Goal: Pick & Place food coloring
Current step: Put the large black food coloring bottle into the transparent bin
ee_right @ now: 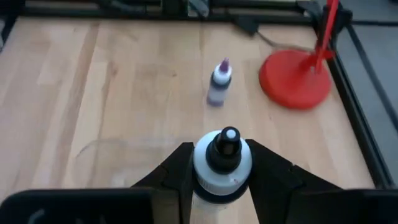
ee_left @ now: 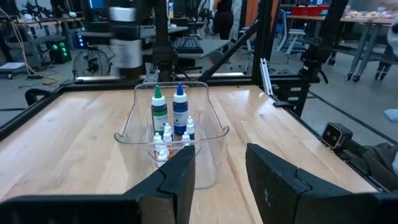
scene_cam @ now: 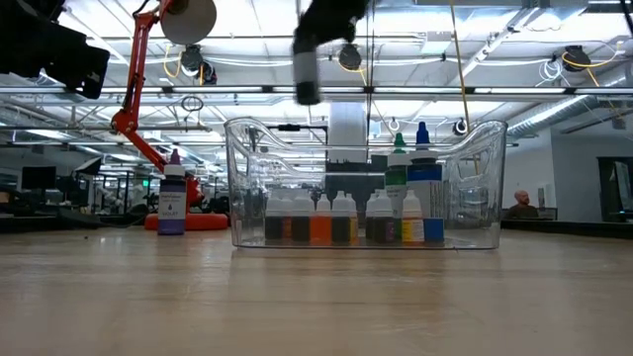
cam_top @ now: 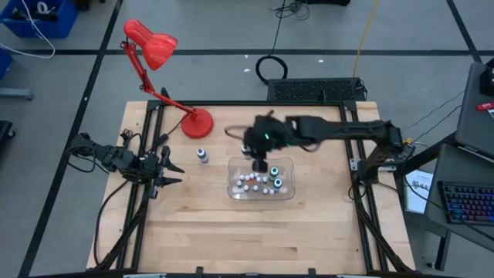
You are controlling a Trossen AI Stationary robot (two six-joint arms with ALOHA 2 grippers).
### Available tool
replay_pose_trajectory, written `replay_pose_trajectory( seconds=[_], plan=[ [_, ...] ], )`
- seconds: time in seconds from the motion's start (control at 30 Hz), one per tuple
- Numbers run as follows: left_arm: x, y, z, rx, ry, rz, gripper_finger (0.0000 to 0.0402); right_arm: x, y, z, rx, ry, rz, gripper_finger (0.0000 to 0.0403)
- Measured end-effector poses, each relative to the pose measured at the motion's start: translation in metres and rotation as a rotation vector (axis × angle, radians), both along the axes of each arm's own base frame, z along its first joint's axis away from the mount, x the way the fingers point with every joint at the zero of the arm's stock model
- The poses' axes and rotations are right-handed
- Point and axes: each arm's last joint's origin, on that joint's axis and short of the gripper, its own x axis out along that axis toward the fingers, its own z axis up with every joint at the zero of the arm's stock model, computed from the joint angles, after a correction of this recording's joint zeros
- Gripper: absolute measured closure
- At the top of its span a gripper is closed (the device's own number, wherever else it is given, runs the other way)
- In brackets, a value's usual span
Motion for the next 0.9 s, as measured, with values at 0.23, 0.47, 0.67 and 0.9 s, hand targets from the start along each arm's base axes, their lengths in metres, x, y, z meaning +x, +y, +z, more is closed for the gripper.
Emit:
replay_pose_trajectory(
  seconds=[0.23, 0.47, 0.67, 0.9],
  plan=[
    [0.000, 0.000, 0.000, 0.000, 0.001, 0.000, 0.0256, -0.022, 0.046, -0.006, -0.071, 0.117, -0.081, 0.0297],
    [0.000, 0.000, 0.000, 0.000, 0.001, 0.000, 0.0256, -0.021, 0.040, -0.058, -0.046, 0.170, -0.104, 0.0297],
    [0.000, 0.000, 0.000, 0.000, 0.001, 0.000, 0.0256, -0.021, 0.028, -0.084, -0.041, 0.149, -0.133, 0.0297],
    [0.000, 0.000, 0.000, 0.000, 0.001, 0.000, 0.0256, -0.022, 0.019, -0.107, -0.031, 0.119, -0.145, 0.0297]
  ],
)
